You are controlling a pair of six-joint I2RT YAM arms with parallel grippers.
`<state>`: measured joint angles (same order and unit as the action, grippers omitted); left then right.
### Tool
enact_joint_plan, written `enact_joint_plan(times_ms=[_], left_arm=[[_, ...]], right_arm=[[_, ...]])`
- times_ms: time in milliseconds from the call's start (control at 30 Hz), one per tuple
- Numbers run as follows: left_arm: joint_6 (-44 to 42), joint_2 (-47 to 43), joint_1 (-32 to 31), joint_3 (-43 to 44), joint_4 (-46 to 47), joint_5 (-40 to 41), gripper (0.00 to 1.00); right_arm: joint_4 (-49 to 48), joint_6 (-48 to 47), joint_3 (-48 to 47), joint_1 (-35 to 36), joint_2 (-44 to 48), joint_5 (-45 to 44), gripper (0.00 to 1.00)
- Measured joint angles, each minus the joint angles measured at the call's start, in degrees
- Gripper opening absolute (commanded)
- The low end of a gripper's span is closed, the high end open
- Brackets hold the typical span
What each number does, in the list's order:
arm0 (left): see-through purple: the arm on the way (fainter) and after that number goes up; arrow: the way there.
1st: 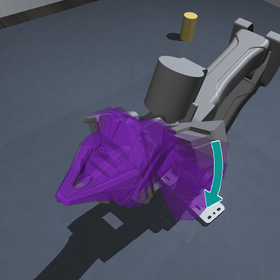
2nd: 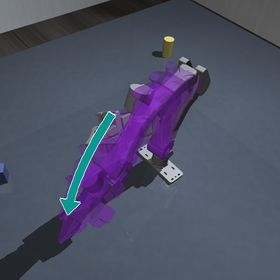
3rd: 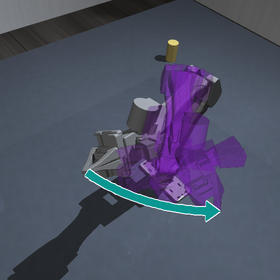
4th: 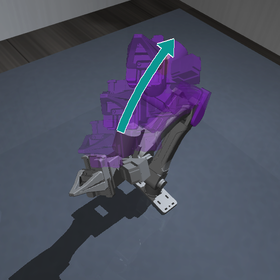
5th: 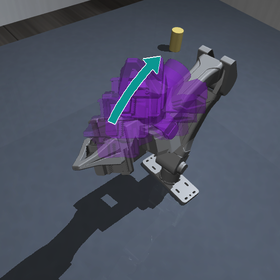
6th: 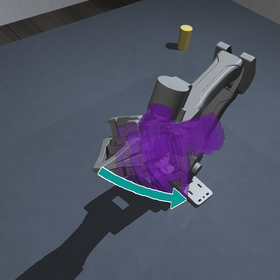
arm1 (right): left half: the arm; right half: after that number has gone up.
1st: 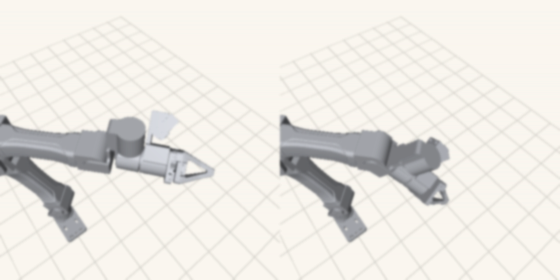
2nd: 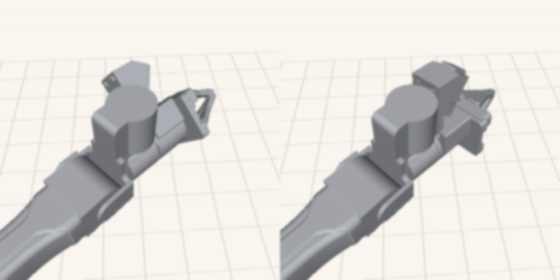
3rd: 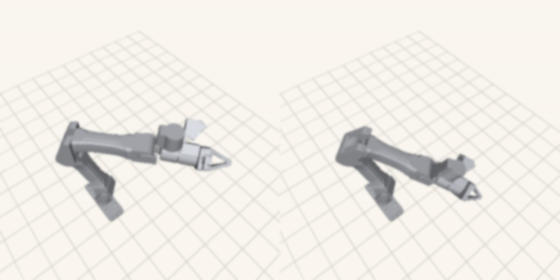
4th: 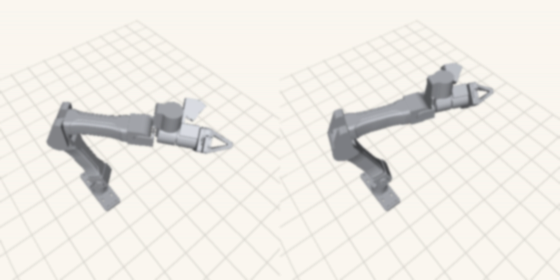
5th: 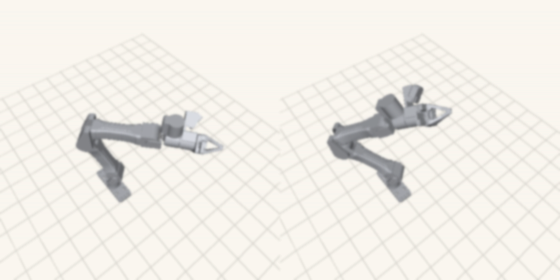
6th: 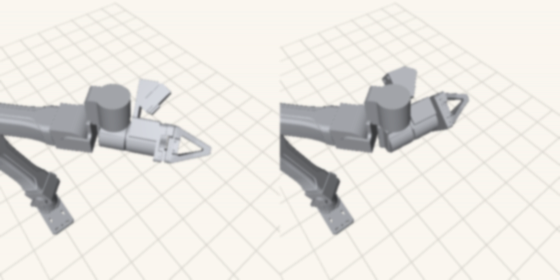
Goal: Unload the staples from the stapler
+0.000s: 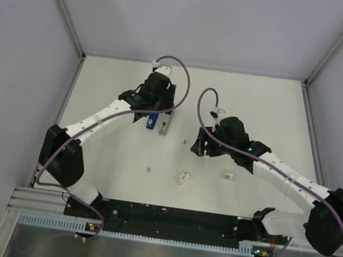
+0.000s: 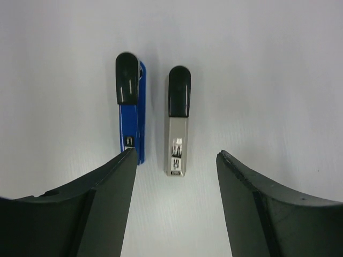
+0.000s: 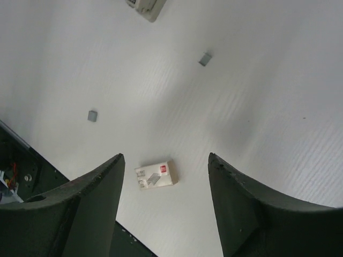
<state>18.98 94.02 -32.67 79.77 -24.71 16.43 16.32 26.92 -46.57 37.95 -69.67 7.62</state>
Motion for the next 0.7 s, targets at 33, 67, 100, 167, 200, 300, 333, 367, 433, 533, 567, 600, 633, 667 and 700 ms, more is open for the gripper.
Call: enact_joint_plan(times_ms=[33, 67, 100, 167, 200, 300, 333, 367, 433, 533, 567, 600, 633, 667, 700], left_arm=[[0.6, -2.5, 0.0, -2.6, 0.3, -0.3, 0.66], [1.1, -4.8, 0.0, -5.0, 0.2, -0.4, 0.66], [1.5, -6.5, 0.0, -6.8, 0.1, -0.6, 0.66], [2.4, -10.3, 0.0, -11.0, -0.2, -1.2, 0.66], [2.8, -12.3, 0.0, -12.8, -0.4, -1.5, 0.66], [4.0, -18.7, 0.0, -17.6, -1.0, -1.8, 0.65], [4.4, -21.6, 0.0, -19.1, -1.2, -1.8, 0.65], [4.8, -24.5, 0.0, -20.4, -1.5, -1.6, 0.65], [5.3, -30.4, 0.0, -22.7, -1.5, -0.9, 0.65], [5.8, -39.4, 0.0, -26.1, -1.2, 0.5, 0.65], [5.9, -41.6, 0.0, -27.1, -1.2, 0.9, 0.66], [5.9, -44.0, 0.0, -28.1, -1.3, 1.2, 0.65], [6.0, -46.0, 0.0, -29.1, -1.4, 1.4, 0.65], [5.9, -47.8, 0.0, -30.0, -1.5, 1.5, 0.65], [5.9, -49.4, 0.0, -30.9, -1.5, 1.5, 0.65]], right_arm=[[0.0, -0.4, -0.5, 1.0, -0.8, 0.2, 0.64], [0.0, -0.9, -1.0, 2.3, -1.5, 0.4, 0.64], [0.1, -1.3, -1.4, 3.5, -2.2, 0.7, 0.64], [0.4, -2.8, -2.6, 6.7, -3.8, 1.3, 0.64], [0.6, -3.6, -3.2, 8.3, -4.7, 1.7, 0.64], [1.4, -5.5, -5.5, 11.7, -7.3, 2.6, 0.64], [1.8, -5.9, -6.5, 12.6, -8.3, 2.6, 0.64], [2.2, -6.2, -7.5, 13.4, -9.3, 2.4, 0.64], [2.6, -6.4, -9.6, 14.7, -11.5, 1.6, 0.64], [3.4, -6.4, -12.5, 16.6, -14.5, 0.3, 0.64], [3.5, -6.2, -13.4, 17.1, -15.6, -0.4, 0.64], [3.6, -6.0, -14.3, 17.5, -16.7, -1.1, 0.64], [3.7, -5.6, -15.0, 17.8, -17.8, -2.1, 0.64], [3.9, -5.2, -15.5, 18.0, -18.8, -3.2, 0.64], [4.1, -5.0, -16.0, 18.1, -19.7, -4.7, 0.64]])
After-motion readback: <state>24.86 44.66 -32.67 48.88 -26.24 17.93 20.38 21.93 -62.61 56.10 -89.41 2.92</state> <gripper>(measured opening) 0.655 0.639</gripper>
